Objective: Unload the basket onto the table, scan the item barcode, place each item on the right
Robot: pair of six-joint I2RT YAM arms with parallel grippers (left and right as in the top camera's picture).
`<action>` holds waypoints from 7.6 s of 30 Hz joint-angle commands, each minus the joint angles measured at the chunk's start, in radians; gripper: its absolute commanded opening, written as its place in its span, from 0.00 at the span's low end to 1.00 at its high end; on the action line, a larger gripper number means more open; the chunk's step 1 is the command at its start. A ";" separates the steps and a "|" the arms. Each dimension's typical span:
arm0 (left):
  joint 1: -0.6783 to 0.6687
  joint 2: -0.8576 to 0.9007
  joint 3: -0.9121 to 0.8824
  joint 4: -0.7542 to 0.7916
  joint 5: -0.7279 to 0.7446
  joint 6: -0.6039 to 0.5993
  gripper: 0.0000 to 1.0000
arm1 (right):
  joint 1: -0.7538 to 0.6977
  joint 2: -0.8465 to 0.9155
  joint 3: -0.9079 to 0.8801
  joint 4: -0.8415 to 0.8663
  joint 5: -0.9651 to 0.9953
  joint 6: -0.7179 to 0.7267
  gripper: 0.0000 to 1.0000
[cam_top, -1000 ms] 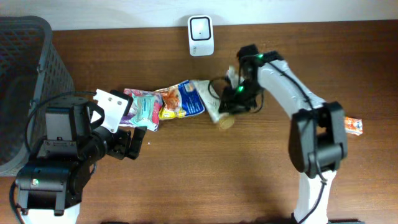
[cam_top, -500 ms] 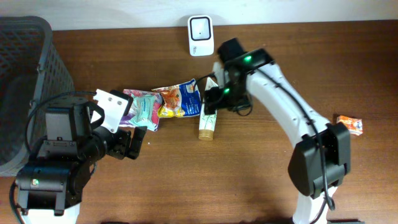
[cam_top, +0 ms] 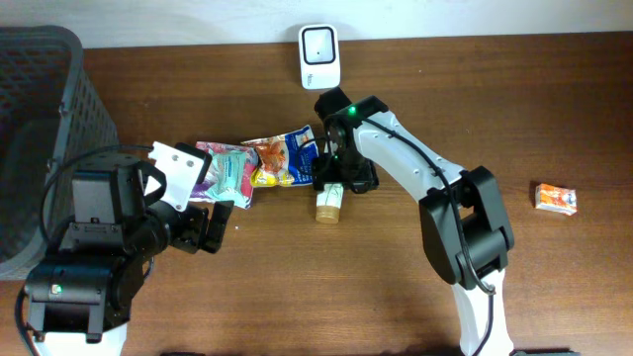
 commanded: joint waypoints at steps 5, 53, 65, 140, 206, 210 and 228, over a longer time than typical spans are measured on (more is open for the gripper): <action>0.004 -0.008 0.001 0.002 0.014 0.016 0.99 | 0.037 0.065 -0.003 0.028 -0.034 0.014 0.73; 0.004 -0.008 0.001 0.002 0.014 0.016 0.99 | -0.199 -0.221 -0.080 -0.089 -0.153 -0.673 0.04; 0.004 -0.008 0.001 0.002 0.014 0.016 0.99 | -0.108 -0.247 -0.219 -0.056 0.222 -0.560 0.57; 0.005 -0.007 0.001 -0.028 -0.028 0.016 0.99 | -0.623 -0.386 0.060 -0.068 -1.351 -0.276 0.04; 0.005 0.042 0.001 0.098 0.033 0.020 0.99 | -0.124 0.298 0.409 1.104 0.044 -1.607 0.04; 0.005 0.042 0.001 0.098 0.033 0.020 0.99 | -0.122 0.299 0.409 1.103 0.043 -1.607 0.04; 0.005 0.042 0.001 0.084 0.033 0.039 0.99 | -0.141 0.211 0.600 0.840 0.083 -1.008 0.04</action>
